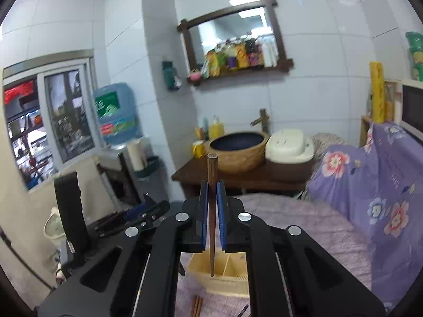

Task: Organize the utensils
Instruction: 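Carry the spoon with left gripper while right gripper carries the chopstick over the holder, then lower spoon and chopstick into the cream holder and open both grippers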

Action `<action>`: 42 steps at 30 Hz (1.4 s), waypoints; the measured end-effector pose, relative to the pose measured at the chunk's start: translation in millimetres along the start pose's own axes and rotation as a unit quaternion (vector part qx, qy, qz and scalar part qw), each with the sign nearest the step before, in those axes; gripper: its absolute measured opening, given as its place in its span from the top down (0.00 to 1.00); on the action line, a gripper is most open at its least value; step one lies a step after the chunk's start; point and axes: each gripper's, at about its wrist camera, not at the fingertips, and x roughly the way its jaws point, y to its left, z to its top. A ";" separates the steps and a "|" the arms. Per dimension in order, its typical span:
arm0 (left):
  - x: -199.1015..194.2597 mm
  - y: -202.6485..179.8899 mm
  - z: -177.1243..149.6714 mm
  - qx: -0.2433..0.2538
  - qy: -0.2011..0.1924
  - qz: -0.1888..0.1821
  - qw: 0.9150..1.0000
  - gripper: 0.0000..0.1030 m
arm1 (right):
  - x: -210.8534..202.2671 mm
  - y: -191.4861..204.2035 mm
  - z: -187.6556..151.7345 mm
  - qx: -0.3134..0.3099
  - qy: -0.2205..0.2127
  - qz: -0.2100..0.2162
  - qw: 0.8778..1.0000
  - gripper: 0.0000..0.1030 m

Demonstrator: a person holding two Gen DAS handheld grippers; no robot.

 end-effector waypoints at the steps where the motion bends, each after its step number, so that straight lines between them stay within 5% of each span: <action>1: 8.1 -1.0 -0.2 0.000 -0.004 0.005 1.000 0.64 | 3.5 -2.8 1.5 -0.003 -0.008 -0.014 1.000 0.92; 7: 50.9 -3.6 -34.2 0.004 -0.004 0.025 1.000 0.64 | 29.2 -18.4 -30.9 -0.002 -0.003 -0.043 0.999 0.92; 20: 62.8 0.1 -97.7 0.031 0.040 0.016 0.999 0.64 | 69.6 -32.2 -101.7 0.018 0.065 -0.050 0.996 0.92; 42: 73.3 -10.3 -124.6 0.077 0.060 0.030 0.995 0.61 | 77.3 -65.2 -118.3 0.059 0.068 -0.066 0.994 0.92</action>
